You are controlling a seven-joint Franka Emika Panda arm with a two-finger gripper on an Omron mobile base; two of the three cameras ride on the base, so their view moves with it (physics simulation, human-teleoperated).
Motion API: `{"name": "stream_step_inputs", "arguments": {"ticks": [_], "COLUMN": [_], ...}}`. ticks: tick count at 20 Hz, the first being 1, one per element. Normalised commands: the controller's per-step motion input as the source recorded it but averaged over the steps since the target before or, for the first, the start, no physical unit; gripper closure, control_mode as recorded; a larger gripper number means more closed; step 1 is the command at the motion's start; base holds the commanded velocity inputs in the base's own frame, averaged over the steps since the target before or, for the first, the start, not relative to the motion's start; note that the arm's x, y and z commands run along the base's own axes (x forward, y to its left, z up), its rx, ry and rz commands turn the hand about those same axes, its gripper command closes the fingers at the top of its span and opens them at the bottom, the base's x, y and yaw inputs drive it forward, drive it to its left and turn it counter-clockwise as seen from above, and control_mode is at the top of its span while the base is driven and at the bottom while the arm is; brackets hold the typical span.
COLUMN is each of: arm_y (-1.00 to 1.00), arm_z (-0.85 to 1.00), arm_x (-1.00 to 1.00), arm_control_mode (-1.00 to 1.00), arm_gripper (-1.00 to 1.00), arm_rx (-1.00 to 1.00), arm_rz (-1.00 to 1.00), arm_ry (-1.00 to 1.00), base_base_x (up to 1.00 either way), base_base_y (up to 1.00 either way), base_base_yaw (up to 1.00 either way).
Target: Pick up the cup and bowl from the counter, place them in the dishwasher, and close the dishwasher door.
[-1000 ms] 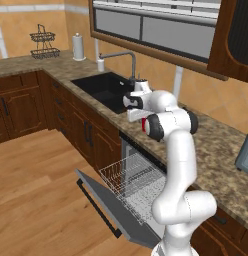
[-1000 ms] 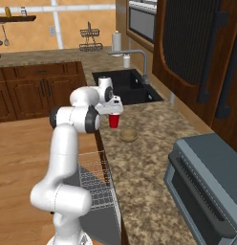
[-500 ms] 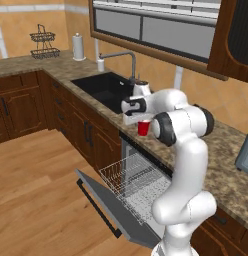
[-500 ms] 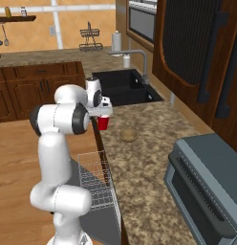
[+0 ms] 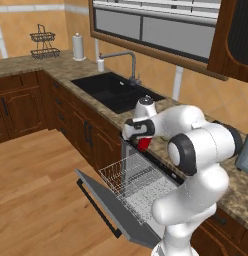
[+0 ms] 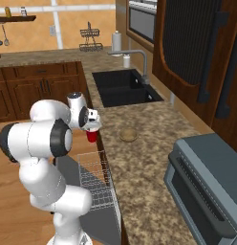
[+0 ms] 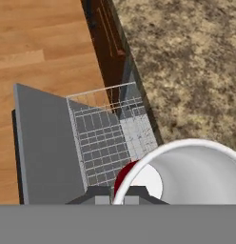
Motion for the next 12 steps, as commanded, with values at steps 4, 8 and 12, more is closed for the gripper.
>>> {"name": "stream_step_inputs", "arguments": {"ticks": [4,8,12], "arm_y": [0.39,0.34,0.47], "arm_z": [-0.15,-0.47,-0.79], "arm_x": [-0.04,0.02,0.19], "arm_control_mode": [-1.00,-1.00,-1.00], "arm_gripper": [1.00,1.00,1.00], "arm_rx": [0.00,-0.04,-0.09], "arm_rz": [-0.21,-0.15,-0.08], "arm_ry": [0.15,0.01,0.01], "base_base_x": [0.00,0.00,0.00], "base_base_y": [0.00,0.00,0.00], "base_base_yaw": [0.00,0.00,0.00]}}
